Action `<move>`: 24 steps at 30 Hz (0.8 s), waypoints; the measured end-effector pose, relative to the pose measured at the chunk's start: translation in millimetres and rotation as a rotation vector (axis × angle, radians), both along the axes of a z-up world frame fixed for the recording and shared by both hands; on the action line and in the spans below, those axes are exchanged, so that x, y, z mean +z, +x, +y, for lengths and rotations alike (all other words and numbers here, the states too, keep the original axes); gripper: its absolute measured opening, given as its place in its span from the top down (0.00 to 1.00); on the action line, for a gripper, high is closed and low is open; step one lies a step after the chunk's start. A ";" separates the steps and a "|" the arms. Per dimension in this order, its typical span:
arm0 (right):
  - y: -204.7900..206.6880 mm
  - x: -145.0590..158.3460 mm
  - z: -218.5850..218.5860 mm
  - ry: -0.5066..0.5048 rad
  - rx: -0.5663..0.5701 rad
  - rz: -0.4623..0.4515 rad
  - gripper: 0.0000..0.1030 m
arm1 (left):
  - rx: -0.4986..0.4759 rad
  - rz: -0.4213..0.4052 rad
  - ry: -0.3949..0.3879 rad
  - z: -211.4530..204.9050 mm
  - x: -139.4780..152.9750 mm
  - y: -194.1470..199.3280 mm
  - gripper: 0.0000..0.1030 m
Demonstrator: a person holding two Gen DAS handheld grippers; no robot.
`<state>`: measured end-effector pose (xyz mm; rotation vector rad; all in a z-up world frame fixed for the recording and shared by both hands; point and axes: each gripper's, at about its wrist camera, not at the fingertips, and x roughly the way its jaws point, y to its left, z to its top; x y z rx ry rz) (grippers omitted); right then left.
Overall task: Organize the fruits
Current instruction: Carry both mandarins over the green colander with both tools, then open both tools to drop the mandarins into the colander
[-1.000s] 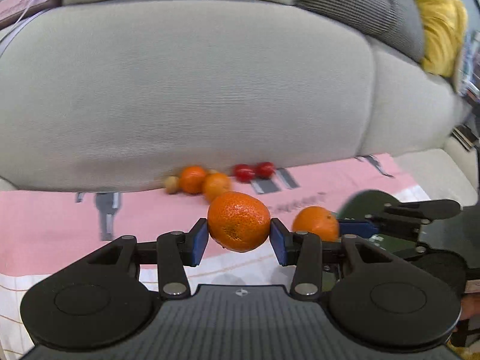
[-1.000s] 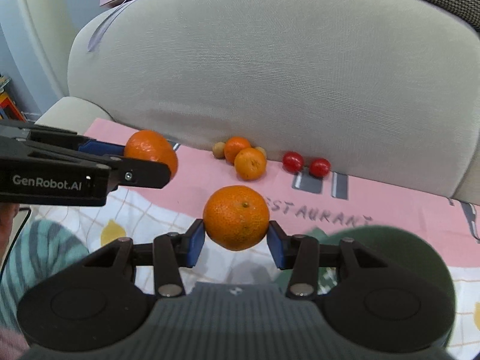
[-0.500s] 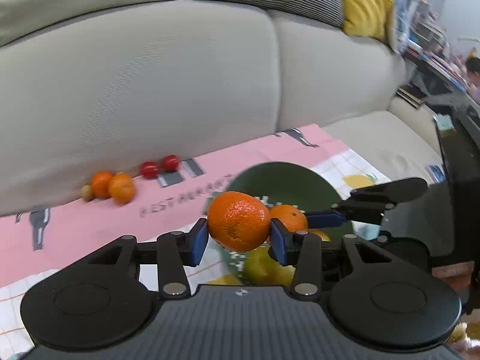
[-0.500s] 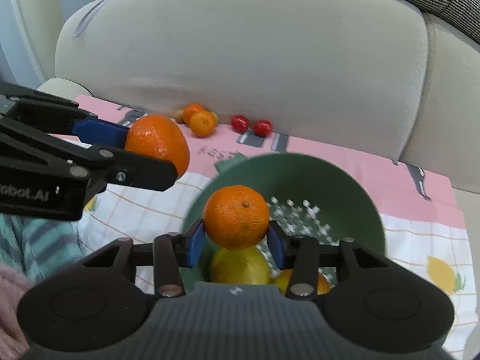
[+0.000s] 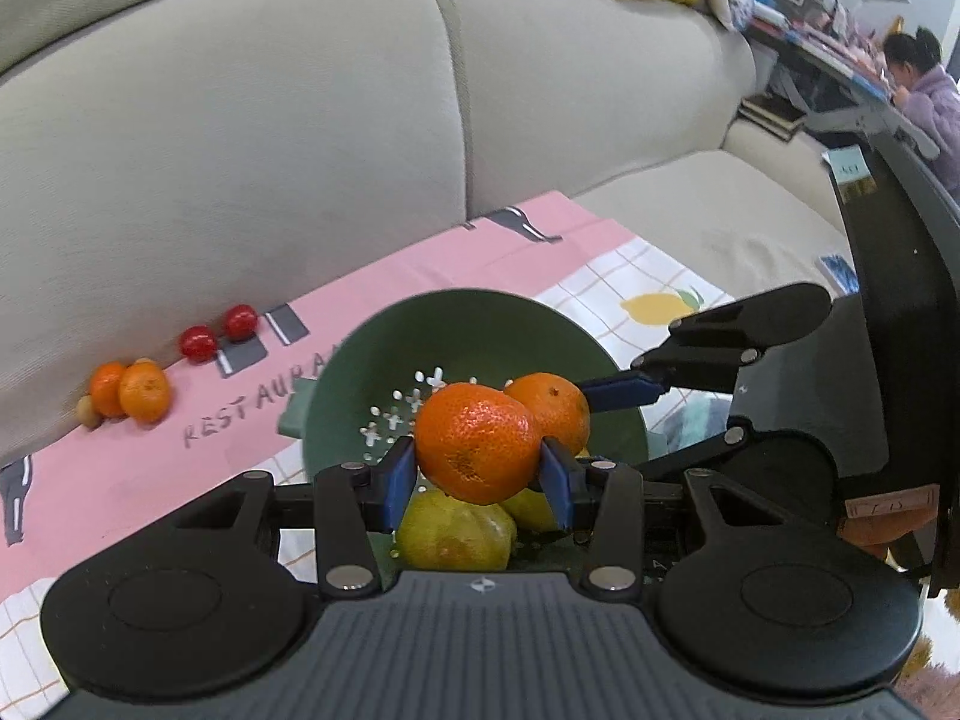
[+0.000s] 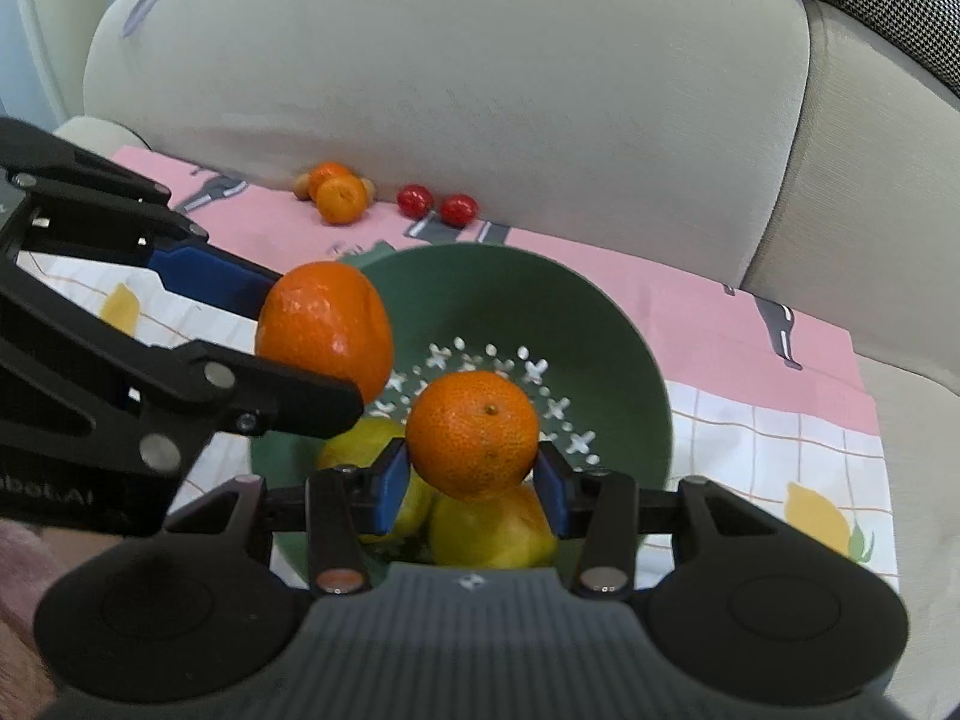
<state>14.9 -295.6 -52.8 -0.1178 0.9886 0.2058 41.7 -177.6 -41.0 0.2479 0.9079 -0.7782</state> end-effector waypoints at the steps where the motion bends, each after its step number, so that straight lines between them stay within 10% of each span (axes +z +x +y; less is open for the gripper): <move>1: 0.6 -1.8 -1.4 -0.005 0.002 0.005 0.59 | -0.007 0.003 0.006 -3.1 -2.4 1.1 0.52; 24: 32.2 -39.5 -6.3 -0.113 0.098 0.076 0.59 | -0.032 0.062 0.131 -27.7 -47.1 37.1 0.52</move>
